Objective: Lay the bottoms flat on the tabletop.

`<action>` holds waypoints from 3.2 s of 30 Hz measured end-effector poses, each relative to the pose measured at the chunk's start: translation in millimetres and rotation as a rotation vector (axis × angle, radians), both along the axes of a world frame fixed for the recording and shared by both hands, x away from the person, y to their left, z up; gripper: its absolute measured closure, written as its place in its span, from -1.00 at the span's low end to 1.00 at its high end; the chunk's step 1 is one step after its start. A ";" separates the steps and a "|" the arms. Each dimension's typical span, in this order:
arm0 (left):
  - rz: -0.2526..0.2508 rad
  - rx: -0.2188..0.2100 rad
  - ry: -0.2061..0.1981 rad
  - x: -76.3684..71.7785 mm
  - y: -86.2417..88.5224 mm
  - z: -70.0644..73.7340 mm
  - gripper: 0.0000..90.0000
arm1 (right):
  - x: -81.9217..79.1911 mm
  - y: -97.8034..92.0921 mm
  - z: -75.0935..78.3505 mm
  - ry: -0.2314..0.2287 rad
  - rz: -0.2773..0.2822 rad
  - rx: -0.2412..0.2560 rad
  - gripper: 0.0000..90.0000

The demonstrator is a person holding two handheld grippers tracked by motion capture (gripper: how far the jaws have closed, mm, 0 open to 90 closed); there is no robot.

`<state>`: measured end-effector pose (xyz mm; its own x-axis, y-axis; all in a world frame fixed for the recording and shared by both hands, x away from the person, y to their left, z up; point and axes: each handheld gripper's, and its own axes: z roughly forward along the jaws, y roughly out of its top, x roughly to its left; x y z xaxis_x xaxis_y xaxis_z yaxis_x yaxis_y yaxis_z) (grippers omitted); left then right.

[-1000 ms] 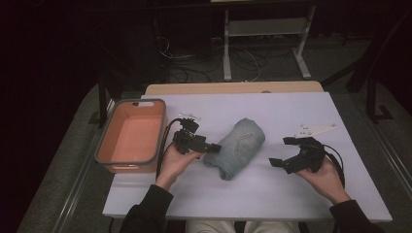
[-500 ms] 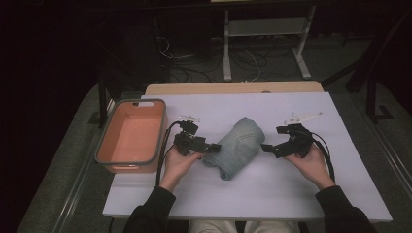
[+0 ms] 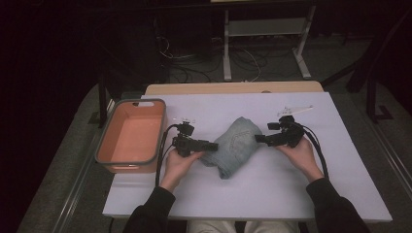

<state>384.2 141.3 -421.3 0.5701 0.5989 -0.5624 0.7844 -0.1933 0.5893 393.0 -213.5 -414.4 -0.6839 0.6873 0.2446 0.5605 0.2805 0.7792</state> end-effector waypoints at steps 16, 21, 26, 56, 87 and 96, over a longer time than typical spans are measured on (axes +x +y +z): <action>-0.025 -0.047 0.017 -7.0 -1.9 -1.7 0.79 | 9.5 3.5 -10.3 0.093 0.049 0.095 0.08; -0.037 -0.049 -0.002 -9.4 -2.5 -1.6 0.90 | 8.2 5.2 -9.8 0.103 0.058 0.081 0.45; -0.040 -0.015 -0.055 -12.6 -5.7 4.6 0.93 | 7.3 3.4 -6.6 0.083 0.059 0.048 0.82; -0.044 -0.001 -0.326 -6.7 -23.8 91.9 0.94 | 40.5 5.0 99.3 -0.132 0.016 -0.108 0.91; -0.386 0.143 -0.128 -76.0 -89.0 1.0 0.93 | -46.7 26.8 55.8 -0.101 0.236 -0.082 0.92; -0.379 0.102 -0.085 -72.6 -83.8 -4.8 0.86 | -61.6 31.5 23.9 -0.047 0.274 -0.084 0.92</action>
<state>311.6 57.5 -426.2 0.8036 0.3875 -0.4517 0.5951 -0.5209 0.6120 331.5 -182.0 -390.5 -0.8561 0.4920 0.1582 0.4187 0.4810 0.7702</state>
